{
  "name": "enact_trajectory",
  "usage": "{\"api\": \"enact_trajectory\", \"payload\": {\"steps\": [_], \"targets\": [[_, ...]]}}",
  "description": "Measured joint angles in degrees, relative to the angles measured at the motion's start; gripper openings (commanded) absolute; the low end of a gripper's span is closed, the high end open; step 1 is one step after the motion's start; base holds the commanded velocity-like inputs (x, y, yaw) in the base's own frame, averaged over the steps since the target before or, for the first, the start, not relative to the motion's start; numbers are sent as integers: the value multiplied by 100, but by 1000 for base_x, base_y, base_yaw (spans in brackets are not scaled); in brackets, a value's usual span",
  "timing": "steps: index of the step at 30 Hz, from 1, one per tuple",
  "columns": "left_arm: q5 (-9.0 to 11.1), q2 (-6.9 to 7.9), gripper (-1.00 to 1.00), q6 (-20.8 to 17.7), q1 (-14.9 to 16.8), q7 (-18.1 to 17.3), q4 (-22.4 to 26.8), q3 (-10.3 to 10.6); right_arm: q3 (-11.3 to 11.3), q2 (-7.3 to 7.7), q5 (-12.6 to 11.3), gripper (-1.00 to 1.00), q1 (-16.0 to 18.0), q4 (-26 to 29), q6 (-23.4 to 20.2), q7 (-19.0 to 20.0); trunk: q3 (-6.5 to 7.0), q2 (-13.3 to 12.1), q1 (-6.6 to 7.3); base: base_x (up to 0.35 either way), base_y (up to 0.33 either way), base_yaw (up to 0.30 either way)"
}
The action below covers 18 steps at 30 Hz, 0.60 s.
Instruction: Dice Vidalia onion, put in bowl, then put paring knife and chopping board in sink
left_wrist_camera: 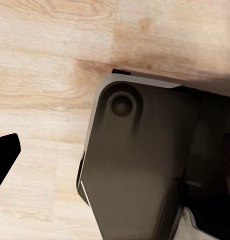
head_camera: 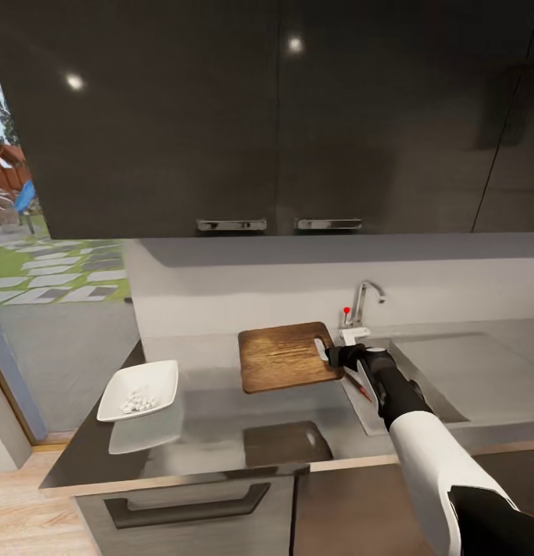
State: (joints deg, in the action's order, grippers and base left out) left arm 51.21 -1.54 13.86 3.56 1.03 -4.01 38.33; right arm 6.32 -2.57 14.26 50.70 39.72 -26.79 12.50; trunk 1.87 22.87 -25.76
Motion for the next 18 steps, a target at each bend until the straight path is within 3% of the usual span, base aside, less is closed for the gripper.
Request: {"api": "enact_trajectory", "payload": {"steps": [15, 18], "targets": [[0, 0, 100, -1, 0, 0, 0, 0, -4, -30, -5, -100, 0, -123, 0, -82, 0, 0, 0, 0, -318, 0], [-1, 1, 100, -1, 0, 0, 0, 0, -5, -99, -39, -100, 0, -140, -4, -101, 0, 1, 0, 0, -319, 0]]}}
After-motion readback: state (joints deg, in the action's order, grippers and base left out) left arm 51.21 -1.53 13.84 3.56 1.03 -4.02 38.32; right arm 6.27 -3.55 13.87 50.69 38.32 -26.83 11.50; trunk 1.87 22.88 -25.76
